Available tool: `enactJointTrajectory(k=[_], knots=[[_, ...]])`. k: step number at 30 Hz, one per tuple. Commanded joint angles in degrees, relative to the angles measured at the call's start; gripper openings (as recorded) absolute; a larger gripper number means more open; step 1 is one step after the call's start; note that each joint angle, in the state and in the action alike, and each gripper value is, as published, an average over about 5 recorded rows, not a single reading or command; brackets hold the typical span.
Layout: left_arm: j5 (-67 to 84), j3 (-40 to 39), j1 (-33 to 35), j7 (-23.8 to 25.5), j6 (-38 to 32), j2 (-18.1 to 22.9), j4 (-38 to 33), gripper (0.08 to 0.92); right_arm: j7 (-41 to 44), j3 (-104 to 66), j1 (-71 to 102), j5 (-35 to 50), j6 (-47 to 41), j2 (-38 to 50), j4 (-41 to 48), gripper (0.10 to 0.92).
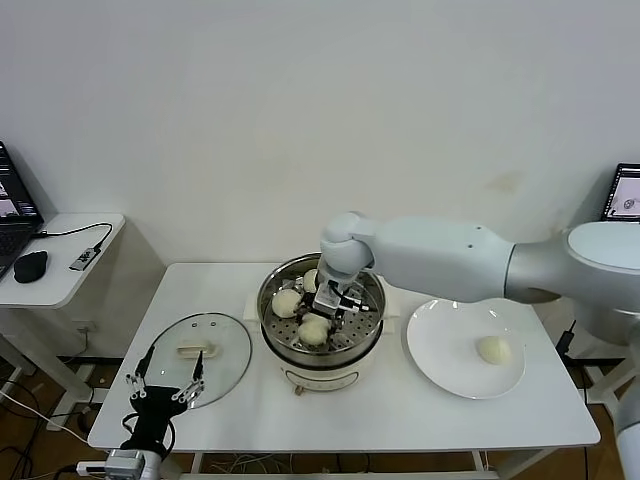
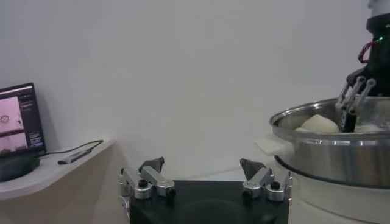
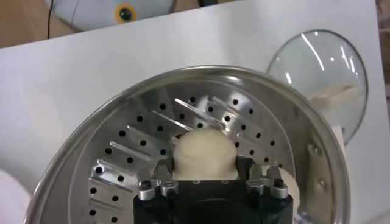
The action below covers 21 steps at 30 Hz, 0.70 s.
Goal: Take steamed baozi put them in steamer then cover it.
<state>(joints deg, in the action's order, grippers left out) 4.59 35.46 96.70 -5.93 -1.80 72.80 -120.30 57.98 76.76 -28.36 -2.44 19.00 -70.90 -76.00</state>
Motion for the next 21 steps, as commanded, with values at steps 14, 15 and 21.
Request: enactJointTrajectory(k=[14, 15, 21], knots=[[-0.02, -0.30, -0.65, 0.19, 0.11, -1.31, -0.43, 0.823, 2.67, -5.47, -6.56, 4.07, -13.29, 12.84, -3.68, 0.823], [-0.01, -0.33, -0.72, 0.20, 0.11, -1.45, -0.40, 0.823, 2.53, -5.80, -6.78, 4.75, -16.37, 14.44, -4.17, 0.823], [0.19, -0.57, -1.18, 0.26, 0.16, -2.33, -0.44, 0.823, 0.91, -5.72, -7.36, 6.63, -32.90, 24.51, -8.07, 0.823]])
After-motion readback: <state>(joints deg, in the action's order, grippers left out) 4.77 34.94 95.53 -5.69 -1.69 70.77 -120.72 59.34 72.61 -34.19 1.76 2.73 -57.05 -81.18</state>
